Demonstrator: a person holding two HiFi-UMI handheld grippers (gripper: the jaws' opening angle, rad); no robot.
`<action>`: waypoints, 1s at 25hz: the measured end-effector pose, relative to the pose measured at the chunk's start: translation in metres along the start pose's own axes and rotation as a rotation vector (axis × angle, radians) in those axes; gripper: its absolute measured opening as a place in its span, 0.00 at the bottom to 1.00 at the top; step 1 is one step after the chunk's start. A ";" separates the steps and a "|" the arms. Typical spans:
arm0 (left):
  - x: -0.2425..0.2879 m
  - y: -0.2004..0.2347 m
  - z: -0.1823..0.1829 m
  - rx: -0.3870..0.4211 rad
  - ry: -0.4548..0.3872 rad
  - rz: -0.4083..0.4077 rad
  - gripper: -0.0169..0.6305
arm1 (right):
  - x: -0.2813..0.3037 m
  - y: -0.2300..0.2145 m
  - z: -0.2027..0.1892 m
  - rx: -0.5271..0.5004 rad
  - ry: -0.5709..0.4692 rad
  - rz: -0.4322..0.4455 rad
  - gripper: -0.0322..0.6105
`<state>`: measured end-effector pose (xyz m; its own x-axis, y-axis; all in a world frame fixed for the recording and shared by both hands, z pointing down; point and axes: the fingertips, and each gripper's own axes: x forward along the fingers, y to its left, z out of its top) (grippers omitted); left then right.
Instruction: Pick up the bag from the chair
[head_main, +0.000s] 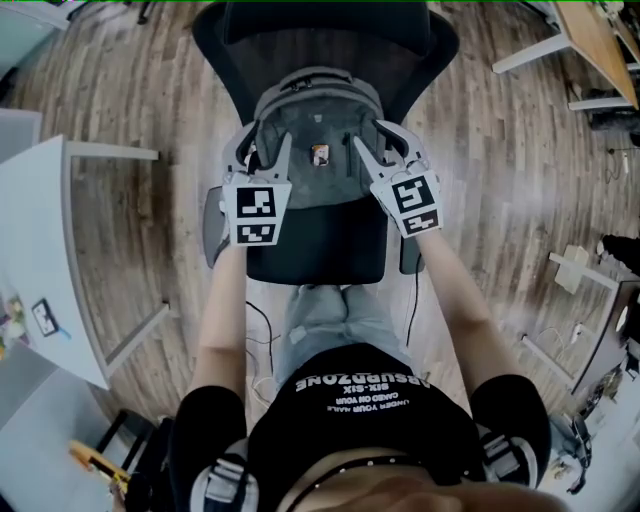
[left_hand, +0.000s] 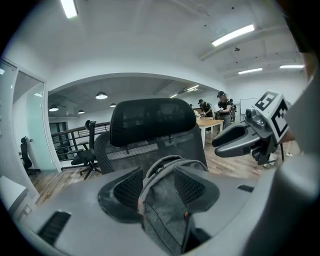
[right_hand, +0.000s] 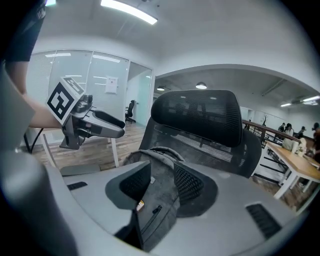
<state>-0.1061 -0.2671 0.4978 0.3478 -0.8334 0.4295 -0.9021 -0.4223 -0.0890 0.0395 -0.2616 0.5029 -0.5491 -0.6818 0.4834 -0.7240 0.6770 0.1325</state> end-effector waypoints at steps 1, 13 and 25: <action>0.003 0.000 -0.003 0.002 0.006 -0.002 0.31 | 0.002 -0.002 -0.003 0.000 0.006 -0.005 0.27; 0.038 0.013 -0.040 0.060 0.089 -0.001 0.31 | 0.034 -0.028 -0.030 -0.005 0.065 -0.054 0.32; 0.063 0.023 -0.070 0.099 0.164 -0.016 0.31 | 0.059 -0.037 -0.059 -0.025 0.146 -0.073 0.34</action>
<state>-0.1227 -0.3040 0.5858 0.3078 -0.7606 0.5716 -0.8644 -0.4746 -0.1661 0.0588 -0.3103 0.5772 -0.4278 -0.6829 0.5921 -0.7482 0.6351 0.1920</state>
